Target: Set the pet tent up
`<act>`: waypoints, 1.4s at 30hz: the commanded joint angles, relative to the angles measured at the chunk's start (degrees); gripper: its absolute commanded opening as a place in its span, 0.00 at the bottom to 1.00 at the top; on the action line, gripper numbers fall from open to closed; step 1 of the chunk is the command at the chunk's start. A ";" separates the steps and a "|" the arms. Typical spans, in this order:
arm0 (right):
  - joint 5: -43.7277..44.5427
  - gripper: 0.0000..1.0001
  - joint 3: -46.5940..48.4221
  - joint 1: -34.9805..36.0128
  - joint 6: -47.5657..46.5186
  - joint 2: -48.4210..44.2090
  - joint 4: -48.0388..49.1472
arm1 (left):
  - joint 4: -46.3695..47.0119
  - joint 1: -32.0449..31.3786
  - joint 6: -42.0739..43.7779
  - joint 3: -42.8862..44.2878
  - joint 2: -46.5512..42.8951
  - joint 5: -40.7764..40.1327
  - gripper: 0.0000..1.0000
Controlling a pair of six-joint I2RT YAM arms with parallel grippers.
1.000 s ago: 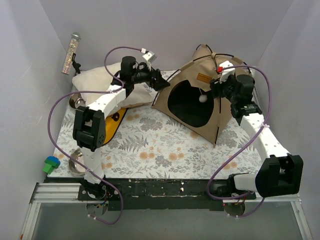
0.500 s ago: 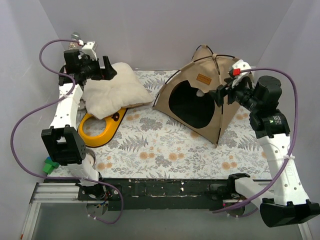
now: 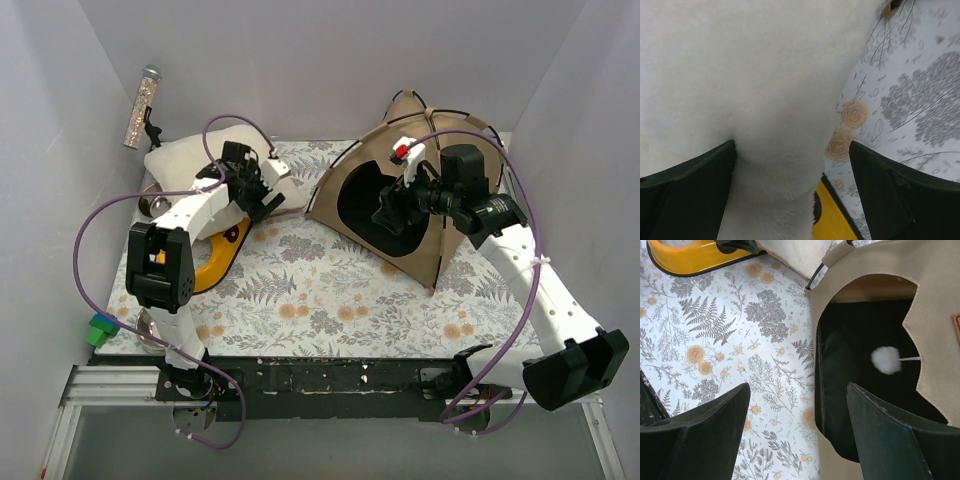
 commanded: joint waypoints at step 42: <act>-5.58 0.75 -16.35 14.92 -9.64 -1.60 1.33 | -33.47 25.19 -35.21 -6.10 -34.78 14.87 0.98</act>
